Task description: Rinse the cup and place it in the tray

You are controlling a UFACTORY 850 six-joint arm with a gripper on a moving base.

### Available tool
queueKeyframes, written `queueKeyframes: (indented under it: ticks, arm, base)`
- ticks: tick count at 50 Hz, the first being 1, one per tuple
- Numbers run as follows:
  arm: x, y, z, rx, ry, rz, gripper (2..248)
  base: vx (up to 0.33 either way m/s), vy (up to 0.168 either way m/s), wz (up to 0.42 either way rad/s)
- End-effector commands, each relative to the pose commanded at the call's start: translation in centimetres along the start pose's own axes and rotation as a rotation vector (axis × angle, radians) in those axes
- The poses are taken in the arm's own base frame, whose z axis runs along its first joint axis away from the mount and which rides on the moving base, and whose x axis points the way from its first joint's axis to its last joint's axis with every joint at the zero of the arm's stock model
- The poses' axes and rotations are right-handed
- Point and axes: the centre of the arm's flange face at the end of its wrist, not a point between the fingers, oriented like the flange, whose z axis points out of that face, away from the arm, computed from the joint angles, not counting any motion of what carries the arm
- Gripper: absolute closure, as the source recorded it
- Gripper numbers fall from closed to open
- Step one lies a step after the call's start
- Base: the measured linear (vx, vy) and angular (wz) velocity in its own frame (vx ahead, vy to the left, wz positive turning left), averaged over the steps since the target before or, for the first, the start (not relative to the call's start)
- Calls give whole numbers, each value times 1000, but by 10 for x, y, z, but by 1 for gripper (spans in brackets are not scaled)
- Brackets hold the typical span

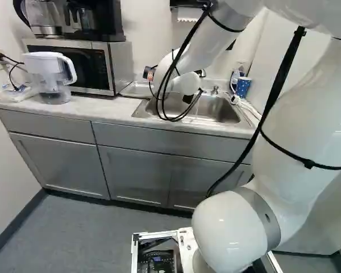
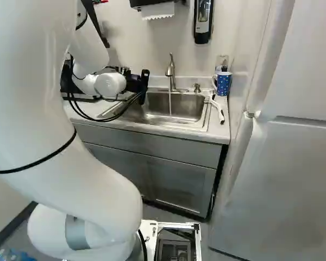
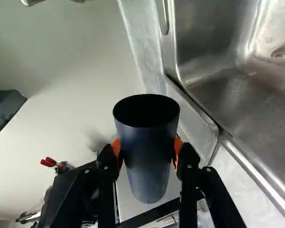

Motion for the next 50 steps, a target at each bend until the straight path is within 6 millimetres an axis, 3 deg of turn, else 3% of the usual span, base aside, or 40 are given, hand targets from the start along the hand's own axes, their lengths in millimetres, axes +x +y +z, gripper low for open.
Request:
queueKeyframes:
  ticks: [50]
  arm:
    - [0, 0, 0, 0, 0, -526, 127]
  base:
    - [0, 0, 0]
